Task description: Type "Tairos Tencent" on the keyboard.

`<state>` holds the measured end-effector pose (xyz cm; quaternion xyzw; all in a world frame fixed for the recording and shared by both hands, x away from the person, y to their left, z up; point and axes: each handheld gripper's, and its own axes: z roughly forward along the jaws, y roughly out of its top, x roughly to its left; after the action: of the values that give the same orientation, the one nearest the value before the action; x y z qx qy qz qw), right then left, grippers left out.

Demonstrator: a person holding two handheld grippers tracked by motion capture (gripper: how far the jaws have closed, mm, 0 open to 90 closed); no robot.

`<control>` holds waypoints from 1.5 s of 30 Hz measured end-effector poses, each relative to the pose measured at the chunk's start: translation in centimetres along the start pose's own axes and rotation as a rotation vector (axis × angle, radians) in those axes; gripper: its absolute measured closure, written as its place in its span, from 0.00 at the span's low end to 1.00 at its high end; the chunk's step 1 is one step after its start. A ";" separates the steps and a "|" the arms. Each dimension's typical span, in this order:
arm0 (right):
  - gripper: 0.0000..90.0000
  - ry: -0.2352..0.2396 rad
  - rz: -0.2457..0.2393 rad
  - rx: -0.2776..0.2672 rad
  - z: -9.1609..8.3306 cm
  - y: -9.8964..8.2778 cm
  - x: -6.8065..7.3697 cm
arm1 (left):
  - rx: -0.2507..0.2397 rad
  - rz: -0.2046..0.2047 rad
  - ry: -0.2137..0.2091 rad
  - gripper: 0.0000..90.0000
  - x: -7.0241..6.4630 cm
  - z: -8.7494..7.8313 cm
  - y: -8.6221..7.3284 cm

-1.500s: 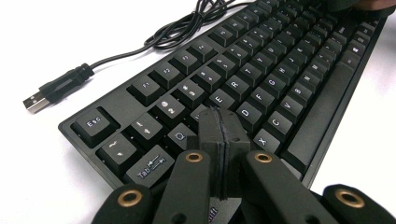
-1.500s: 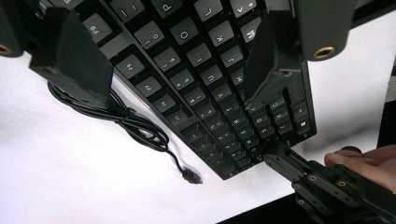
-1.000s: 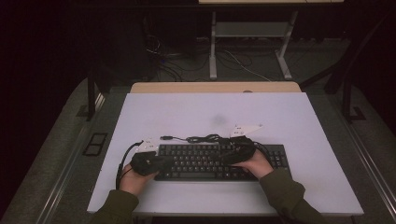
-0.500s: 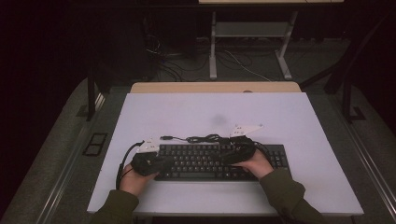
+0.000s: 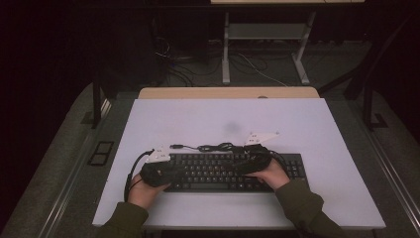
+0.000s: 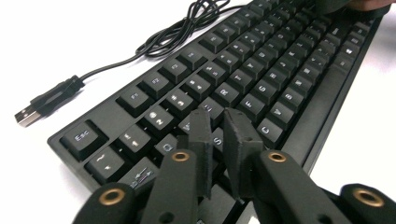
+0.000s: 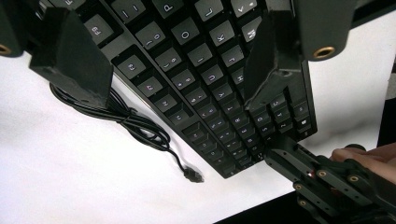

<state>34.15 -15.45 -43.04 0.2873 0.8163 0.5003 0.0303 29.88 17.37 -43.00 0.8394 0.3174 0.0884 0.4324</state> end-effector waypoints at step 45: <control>0.94 0.038 -0.024 0.079 1.2 0.0 1.2 | -0.044 -0.013 -0.035 0.15 -1.1 1.8 0.5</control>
<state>33.56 -13.91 -43.38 0.2689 0.8392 0.4726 0.0096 29.97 15.33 -43.57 0.8290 0.3129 0.0779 0.4569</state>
